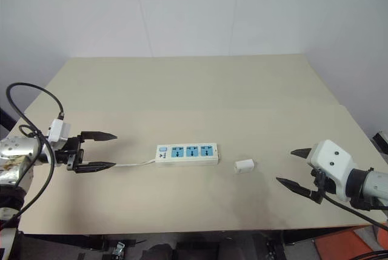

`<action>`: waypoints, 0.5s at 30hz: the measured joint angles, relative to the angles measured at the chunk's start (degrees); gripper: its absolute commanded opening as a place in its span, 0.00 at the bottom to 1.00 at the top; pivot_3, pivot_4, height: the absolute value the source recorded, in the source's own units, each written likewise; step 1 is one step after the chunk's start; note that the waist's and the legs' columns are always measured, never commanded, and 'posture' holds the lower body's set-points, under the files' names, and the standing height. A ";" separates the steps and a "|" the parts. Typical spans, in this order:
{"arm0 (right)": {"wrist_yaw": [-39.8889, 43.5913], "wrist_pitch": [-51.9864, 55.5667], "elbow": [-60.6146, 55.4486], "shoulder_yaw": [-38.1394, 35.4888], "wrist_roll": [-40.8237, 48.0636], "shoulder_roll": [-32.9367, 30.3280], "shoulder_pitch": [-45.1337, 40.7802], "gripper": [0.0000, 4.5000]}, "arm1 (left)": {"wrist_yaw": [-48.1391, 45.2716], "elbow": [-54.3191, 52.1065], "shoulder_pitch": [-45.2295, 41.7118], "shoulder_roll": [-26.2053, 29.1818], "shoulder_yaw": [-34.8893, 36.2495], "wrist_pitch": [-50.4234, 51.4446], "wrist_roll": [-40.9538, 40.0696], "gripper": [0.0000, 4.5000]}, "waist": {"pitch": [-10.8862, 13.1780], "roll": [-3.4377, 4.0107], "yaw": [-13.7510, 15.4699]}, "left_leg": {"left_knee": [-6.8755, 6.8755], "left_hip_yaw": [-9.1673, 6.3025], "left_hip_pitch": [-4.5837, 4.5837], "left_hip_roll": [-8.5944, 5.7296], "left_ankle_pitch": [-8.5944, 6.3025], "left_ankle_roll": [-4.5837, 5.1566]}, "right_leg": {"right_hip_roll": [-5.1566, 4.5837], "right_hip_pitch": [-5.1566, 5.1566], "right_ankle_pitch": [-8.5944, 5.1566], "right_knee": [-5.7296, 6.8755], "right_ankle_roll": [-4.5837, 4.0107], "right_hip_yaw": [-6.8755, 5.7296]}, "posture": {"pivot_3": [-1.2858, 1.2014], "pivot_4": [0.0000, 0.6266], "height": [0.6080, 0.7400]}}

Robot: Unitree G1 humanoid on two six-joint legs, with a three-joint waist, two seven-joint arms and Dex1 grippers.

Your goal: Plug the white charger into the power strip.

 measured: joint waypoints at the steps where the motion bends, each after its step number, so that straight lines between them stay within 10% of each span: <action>1: 0.00 0.00 -0.09 0.00 0.00 0.02 0.04 1.00 | 0.00 0.00 -0.04 -0.03 -0.02 0.00 0.00 0.99 | 0.00 0.00 -0.02 | 0.00 0.00 0.00 0.00 0.00 0.00 | 0.00 0.00 0.00 0.00 0.00 0.01 | 0.52 0.24 1.00; 15: -0.75 0.09 -2.55 -2.11 0.27 1.56 1.77 1.00 | 0.00 4.89 -4.14 -1.80 -2.88 -1.60 -0.12 0.99 | 0.01 -0.02 0.04 | 0.00 0.06 0.06 0.01 0.00 0.00 | 0.03 0.04 0.00 0.04 0.01 0.07 | 0.52 0.24 1.00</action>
